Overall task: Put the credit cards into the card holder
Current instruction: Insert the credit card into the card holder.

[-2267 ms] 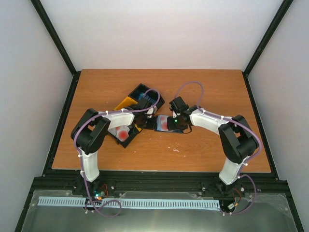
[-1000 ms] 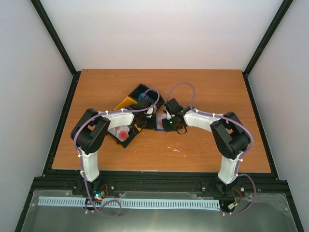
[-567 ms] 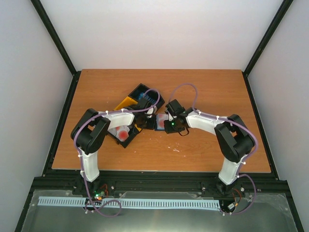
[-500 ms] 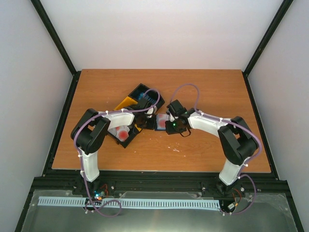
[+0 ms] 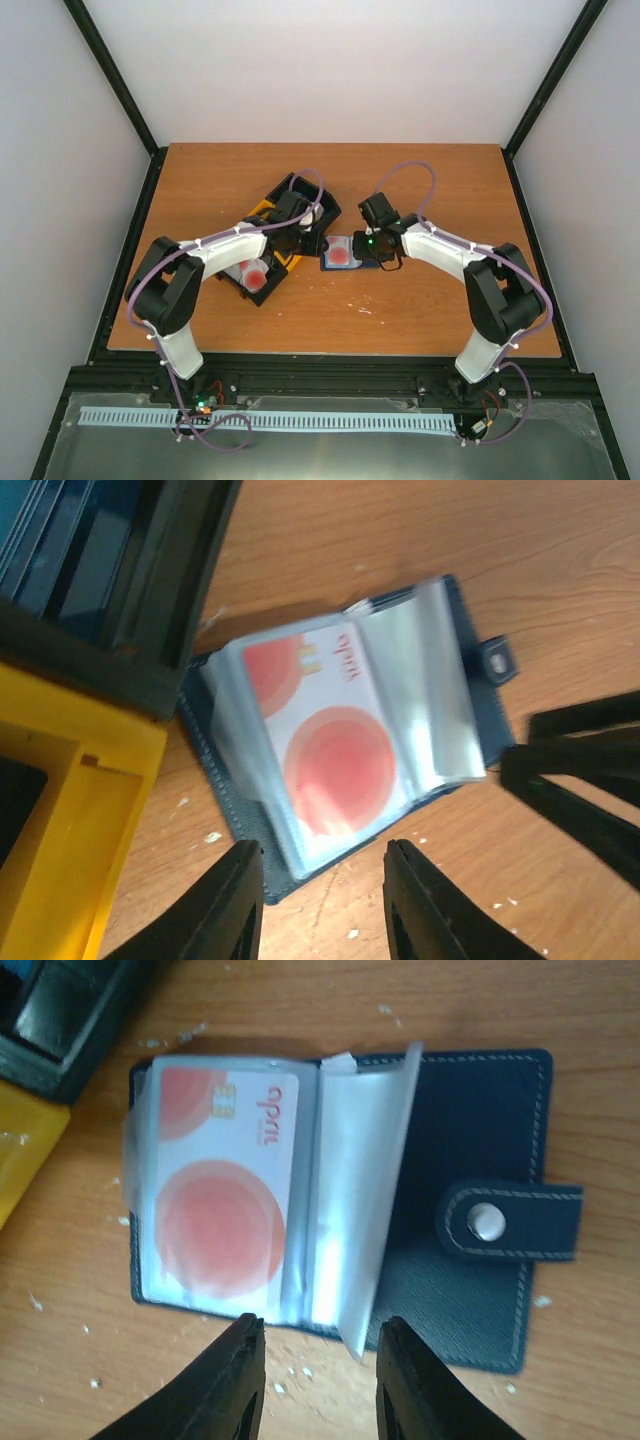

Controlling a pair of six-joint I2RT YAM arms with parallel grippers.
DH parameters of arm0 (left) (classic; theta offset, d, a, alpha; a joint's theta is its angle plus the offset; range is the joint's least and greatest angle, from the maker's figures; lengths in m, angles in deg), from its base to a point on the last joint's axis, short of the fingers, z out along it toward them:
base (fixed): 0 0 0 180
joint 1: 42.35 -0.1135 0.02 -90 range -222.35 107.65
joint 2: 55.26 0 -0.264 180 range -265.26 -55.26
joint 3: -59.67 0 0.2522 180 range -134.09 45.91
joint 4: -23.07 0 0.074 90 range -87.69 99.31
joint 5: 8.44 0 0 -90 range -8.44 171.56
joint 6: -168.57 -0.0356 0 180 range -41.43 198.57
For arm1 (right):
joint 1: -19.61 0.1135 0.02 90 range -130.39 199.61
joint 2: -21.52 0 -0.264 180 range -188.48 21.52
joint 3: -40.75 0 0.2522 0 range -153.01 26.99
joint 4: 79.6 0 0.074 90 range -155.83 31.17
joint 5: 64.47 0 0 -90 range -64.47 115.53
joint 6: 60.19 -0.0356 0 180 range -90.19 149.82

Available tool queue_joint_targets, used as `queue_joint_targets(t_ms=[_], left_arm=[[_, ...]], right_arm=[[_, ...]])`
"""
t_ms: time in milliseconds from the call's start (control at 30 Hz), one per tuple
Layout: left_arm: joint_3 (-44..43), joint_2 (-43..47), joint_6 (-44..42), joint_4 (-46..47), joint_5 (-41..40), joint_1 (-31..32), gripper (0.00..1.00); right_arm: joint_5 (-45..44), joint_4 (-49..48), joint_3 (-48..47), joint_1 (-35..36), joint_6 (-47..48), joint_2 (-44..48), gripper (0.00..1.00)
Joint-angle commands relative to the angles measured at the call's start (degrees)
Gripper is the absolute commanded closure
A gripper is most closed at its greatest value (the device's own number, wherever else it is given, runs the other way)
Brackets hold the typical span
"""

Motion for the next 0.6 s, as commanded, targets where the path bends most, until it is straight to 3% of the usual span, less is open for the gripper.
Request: queue_joint_targets(t_ms=[0, 200, 567], left_arm=[[-2.27, 0.98, 0.92, 2.5, 4.13, -1.39, 0.63], [-6.25, -4.28, 1.77, 3.25, 9.35, -2.18, 0.64], [-6.5, -9.6, 4.81, 3.39, 11.19, -2.18, 0.74]], right_arm=[[0.41, -4.29, -2.32, -0.19, -3.02, -2.6, 0.71], [4.0, -7.58, -0.62, -1.28, -4.72, -5.85, 0.8], [3.26, -8.44, 3.96, -2.56, -4.76, -6.89, 0.79]])
